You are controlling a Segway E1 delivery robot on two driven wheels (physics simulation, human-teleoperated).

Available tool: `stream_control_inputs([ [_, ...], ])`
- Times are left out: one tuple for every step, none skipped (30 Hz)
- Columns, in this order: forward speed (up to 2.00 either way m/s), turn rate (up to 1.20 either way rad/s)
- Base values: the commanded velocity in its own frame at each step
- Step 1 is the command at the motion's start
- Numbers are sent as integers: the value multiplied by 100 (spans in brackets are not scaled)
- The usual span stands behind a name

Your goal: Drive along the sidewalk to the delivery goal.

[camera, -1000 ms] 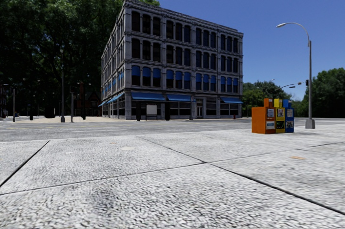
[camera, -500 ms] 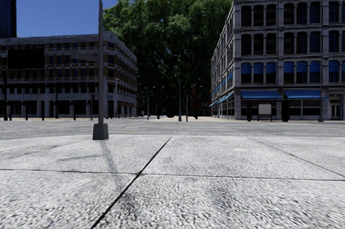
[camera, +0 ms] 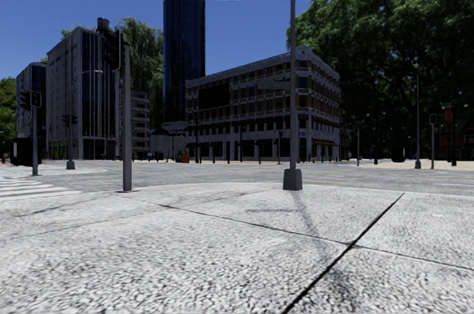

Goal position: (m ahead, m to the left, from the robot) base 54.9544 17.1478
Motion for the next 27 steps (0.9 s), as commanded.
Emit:
stream_control_inputs([
  [0, 120],
  [0, 120],
  [0, 120],
  [0, 120],
  [0, 120],
  [0, 120],
  [0, 120],
  [0, 120],
  [0, 120],
  [0, 120],
  [0, 118],
  [0, 118],
  [0, 116],
  [0, 112],
  [0, 107],
  [0, 100],
  [0, 100],
  [0, 89],
  [0, 0],
  [0, 0],
  [70, 0],
  [70, 0],
  [148, 0],
  [171, 0],
  [200, 0],
  [200, 0],
  [200, 0],
])
